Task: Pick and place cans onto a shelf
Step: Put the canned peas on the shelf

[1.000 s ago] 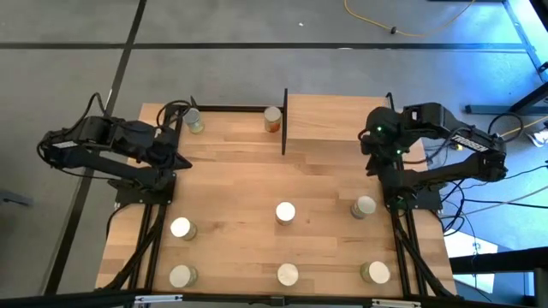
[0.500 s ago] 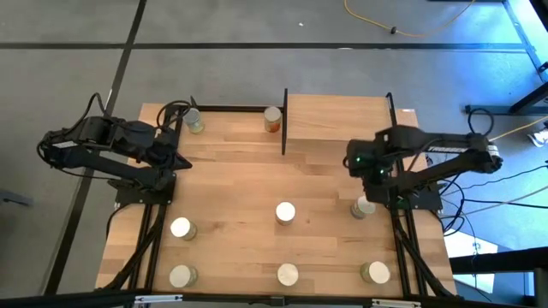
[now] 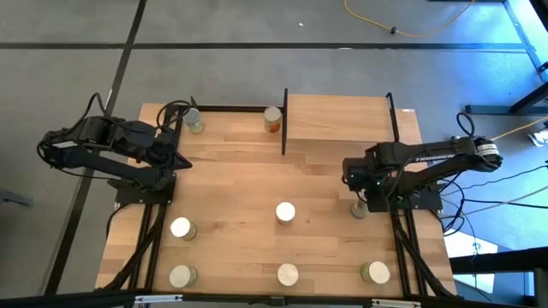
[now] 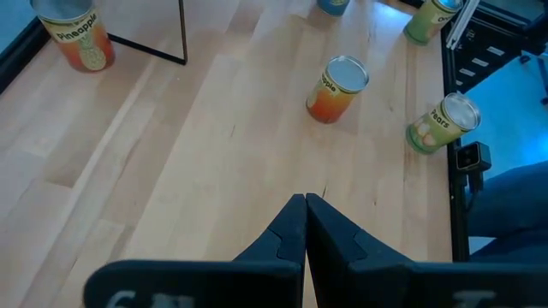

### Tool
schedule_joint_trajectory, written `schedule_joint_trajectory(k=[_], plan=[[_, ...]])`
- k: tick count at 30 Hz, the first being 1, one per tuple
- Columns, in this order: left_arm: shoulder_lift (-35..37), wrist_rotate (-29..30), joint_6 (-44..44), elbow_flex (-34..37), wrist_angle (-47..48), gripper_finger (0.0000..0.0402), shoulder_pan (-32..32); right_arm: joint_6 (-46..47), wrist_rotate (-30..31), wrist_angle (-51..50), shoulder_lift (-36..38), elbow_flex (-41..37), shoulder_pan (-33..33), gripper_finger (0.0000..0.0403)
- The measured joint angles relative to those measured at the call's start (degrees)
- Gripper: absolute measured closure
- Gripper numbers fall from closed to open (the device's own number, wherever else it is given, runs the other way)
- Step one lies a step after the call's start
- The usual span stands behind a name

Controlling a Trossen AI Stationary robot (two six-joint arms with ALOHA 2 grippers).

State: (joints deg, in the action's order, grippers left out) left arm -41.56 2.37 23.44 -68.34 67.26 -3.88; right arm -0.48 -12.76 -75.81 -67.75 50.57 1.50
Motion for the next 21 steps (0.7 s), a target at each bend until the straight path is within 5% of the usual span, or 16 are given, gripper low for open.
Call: schedule_joint_trajectory(k=[21], plan=[[0.00, 0.11, 0.00, 0.00, -0.02, 0.0401, 0.00, 1.72, 4.48, 2.63, -0.02, -2.41, -0.04, 0.0301]])
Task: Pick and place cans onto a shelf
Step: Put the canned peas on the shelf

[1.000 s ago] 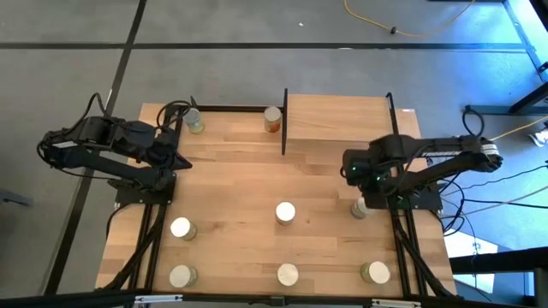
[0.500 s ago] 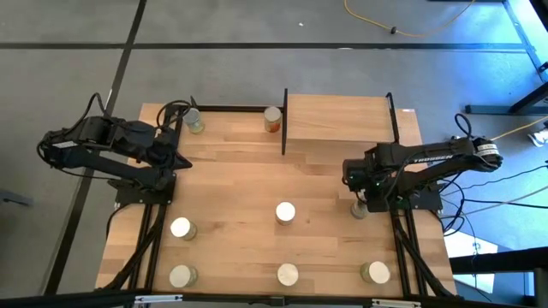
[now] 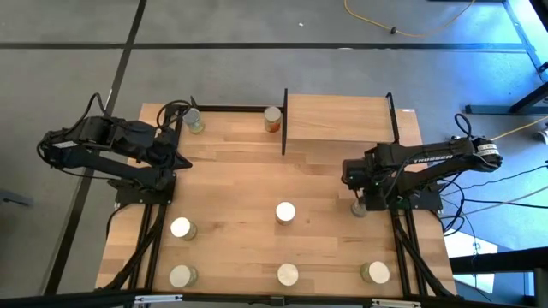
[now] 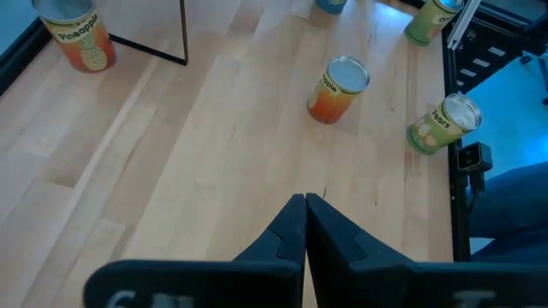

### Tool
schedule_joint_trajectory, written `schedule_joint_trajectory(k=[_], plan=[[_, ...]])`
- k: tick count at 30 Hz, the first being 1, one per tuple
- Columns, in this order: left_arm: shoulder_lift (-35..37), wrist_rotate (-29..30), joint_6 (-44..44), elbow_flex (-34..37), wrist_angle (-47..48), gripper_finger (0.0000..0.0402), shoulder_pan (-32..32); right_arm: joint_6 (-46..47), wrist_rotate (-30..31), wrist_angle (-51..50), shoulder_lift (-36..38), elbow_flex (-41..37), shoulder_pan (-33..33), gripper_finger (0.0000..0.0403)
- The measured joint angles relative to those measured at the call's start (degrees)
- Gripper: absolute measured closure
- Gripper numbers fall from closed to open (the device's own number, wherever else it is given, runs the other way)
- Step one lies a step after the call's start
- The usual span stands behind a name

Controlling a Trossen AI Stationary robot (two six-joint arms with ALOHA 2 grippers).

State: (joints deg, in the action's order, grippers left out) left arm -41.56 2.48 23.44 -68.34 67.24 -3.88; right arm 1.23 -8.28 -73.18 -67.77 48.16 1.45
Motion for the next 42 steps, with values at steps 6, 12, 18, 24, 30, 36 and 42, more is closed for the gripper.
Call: schedule_joint_trajectory(k=[6, 12, 18, 24, 30, 36, 42], plan=[[0.00, 0.02, -0.01, 0.00, 0.00, 0.0401, 0.00, -0.20, -0.39, 6.21, 0.00, 0.00, 0.00, 0.0301], [0.00, 0.02, 0.00, 0.00, 0.00, 0.0401, 0.00, -0.14, -0.38, 7.20, 0.00, 0.00, 0.00, 0.0301], [0.00, 0.02, -0.02, 0.00, 0.00, 0.0401, 0.00, -3.70, -0.18, 5.84, 0.00, 0.00, 0.00, 0.0301], [0.00, 0.02, 0.00, 0.00, 0.00, 0.0401, 0.00, -3.50, 2.85, 5.62, 0.00, -0.06, 0.00, 0.0301], [0.00, 0.02, 0.02, 0.00, -0.02, 0.0401, 0.00, -3.34, 2.23, 7.29, 0.22, -1.92, -0.07, 0.0301], [0.00, 0.02, 0.20, 0.00, -0.44, 0.0401, 0.00, -3.23, 2.26, 7.25, 0.17, -1.77, -0.04, 0.0302], [-0.04, 0.02, 0.17, 0.00, -0.45, 0.0401, 0.00, -3.23, 2.03, 7.25, 0.15, -1.84, -0.02, 0.0323]])
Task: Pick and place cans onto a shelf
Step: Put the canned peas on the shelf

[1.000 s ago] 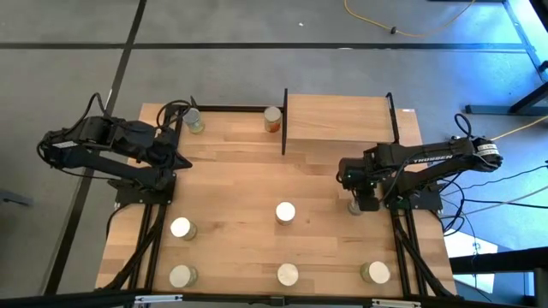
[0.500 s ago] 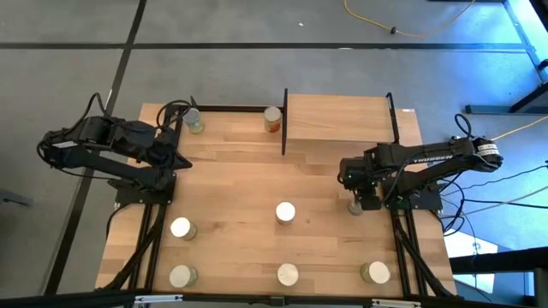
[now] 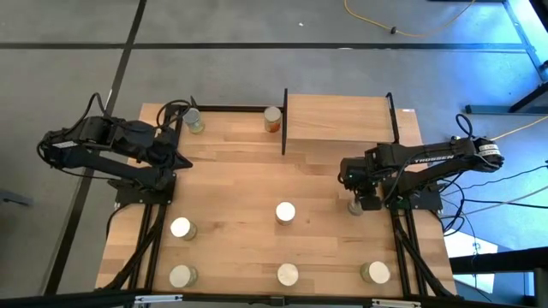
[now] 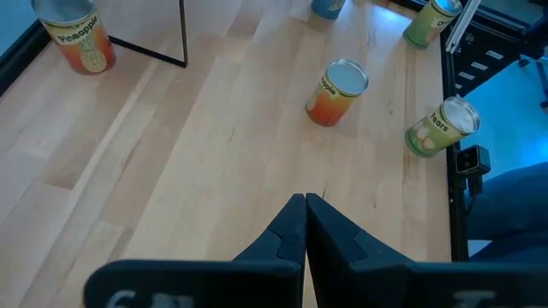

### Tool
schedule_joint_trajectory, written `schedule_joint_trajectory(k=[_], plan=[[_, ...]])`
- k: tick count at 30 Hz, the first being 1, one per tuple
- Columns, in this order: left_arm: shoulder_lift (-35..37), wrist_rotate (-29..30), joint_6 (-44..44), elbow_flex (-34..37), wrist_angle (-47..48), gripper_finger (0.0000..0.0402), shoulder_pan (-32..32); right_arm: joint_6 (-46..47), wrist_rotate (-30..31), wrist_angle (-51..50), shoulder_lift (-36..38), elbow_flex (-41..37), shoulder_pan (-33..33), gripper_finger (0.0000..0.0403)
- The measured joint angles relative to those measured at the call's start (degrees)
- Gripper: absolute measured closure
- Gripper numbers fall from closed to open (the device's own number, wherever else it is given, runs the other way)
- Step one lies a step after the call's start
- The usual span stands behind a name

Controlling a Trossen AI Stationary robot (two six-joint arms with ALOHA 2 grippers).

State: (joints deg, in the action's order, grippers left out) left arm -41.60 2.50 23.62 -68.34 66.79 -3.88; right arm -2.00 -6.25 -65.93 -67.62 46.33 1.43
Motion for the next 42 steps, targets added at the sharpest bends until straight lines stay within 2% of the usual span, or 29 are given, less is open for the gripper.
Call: schedule_joint_trajectory(k=[7, 34, 42], plan=[[0.00, 0.00, 0.00, 0.00, 0.01, 0.0401, 0.00, -0.01, -0.30, 0.00, -0.04, -0.04, 0.00, 0.0346], [0.00, 0.00, -0.22, 0.00, 0.01, 0.0401, 0.00, -0.90, -2.83, 0.26, -0.15, -0.09, -0.02, 0.0351], [-0.02, -0.02, -0.22, 0.00, 0.01, 0.0401, -0.02, 0.31, -3.57, 0.17, -0.32, 2.36, 0.02, 0.0353]])
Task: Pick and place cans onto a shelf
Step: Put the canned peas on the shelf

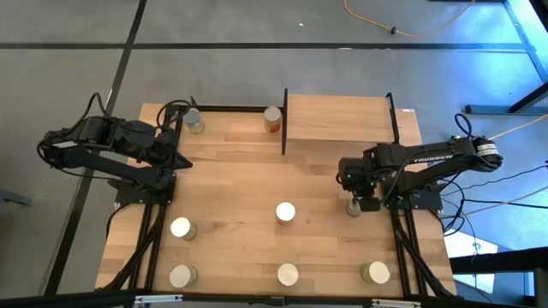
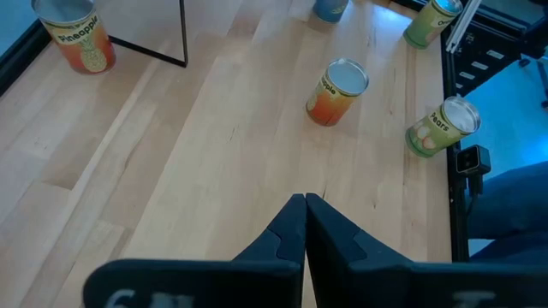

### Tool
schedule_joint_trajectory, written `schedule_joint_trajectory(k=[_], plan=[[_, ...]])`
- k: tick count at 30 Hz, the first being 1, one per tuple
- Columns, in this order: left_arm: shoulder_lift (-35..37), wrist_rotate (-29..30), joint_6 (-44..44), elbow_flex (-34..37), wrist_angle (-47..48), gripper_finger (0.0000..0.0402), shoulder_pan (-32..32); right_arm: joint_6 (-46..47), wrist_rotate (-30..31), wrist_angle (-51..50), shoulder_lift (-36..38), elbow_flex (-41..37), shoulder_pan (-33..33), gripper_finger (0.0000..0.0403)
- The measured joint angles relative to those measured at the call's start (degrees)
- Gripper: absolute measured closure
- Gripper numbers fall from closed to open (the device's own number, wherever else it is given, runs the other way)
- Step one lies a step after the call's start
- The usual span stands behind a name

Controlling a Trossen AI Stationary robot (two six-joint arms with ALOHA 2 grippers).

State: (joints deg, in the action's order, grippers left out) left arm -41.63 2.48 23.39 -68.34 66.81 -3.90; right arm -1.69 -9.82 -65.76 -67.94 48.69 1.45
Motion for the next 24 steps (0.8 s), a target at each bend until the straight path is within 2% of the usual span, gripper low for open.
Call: schedule_joint_trajectory(k=[14, 18, 24], plan=[[0.02, 0.00, 0.01, -0.02, 0.01, 0.0401, 0.02, 2.90, -1.92, -0.30, 0.07, 0.13, 0.00, 0.0357], [0.00, 0.00, 0.01, -0.02, 0.01, 0.0401, 0.00, 4.45, -3.97, -0.33, 0.11, 0.14, -0.02, 0.0392], [0.00, 0.00, -0.02, -0.02, 0.02, 0.0401, 0.00, 4.46, -4.87, -0.34, 0.11, 0.17, -0.02, 0.0399]])
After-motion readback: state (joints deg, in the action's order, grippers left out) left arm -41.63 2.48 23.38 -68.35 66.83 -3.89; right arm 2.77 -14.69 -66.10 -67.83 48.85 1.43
